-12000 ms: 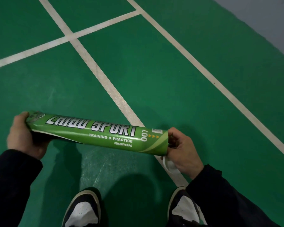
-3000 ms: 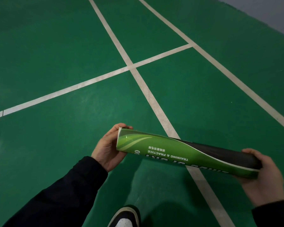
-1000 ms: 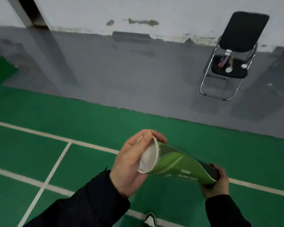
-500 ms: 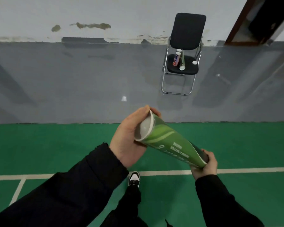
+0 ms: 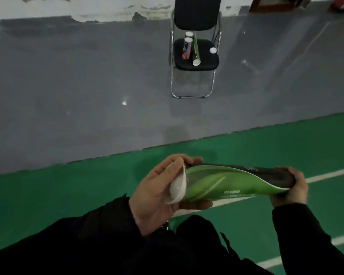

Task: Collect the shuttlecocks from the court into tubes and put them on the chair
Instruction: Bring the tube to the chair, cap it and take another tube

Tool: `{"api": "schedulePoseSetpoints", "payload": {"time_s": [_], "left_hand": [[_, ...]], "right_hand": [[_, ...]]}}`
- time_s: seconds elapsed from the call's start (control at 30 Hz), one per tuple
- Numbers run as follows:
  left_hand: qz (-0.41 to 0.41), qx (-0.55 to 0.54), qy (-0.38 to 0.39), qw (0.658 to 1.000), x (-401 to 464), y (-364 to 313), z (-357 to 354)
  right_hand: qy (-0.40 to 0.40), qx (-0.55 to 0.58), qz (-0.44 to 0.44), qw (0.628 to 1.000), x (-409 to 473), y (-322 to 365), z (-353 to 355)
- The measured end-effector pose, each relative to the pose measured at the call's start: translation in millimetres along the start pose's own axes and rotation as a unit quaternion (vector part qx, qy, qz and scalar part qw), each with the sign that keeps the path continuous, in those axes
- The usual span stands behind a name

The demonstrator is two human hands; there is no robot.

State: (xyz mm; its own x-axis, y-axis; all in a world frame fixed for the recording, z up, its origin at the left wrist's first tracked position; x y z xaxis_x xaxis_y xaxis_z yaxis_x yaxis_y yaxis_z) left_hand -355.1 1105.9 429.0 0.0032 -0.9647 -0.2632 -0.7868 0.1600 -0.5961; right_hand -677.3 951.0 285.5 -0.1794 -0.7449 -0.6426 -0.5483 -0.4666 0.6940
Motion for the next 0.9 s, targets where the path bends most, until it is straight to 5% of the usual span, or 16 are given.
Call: {"api": "schedulePoseSetpoints", "payload": {"time_s": [0.2,0.37,0.6,0.77,0.9], "left_hand": [[-0.189,0.225,-0.047,0.955,124,-41,-21],[-0.251,0.280,-0.062,0.924,243,-65,-37],[-0.306,0.443,-0.085,0.838,384,-108,-69],[-0.177,0.299,-0.147,0.926,481,-136,-43],[-0.163,0.041,-0.168,0.971,555,-168,-32]], "right_hand": [[-0.025,0.041,-0.028,0.998,75,8,-39],[-0.030,0.060,-0.058,0.996,156,32,-97],[-0.018,0.015,-0.123,0.992,270,92,-180],[-0.005,-0.010,-0.144,0.989,335,134,-243],[0.002,-0.031,-0.155,0.987,383,151,-302]]}}
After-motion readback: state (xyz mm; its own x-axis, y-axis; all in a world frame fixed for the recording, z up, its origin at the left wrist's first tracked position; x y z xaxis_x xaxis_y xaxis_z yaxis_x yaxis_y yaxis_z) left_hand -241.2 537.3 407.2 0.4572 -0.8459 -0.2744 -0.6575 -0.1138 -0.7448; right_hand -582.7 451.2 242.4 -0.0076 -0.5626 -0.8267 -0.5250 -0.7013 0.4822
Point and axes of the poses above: each hand's wrist, its own x-axis towards the middle knuckle, its own z-axis out of the back of the hand, y = z × x, the point moved 6 cm from there along x, towards the middle knuckle, and after that the axes turned 9 degrees about -z, right-handed, at the moved point
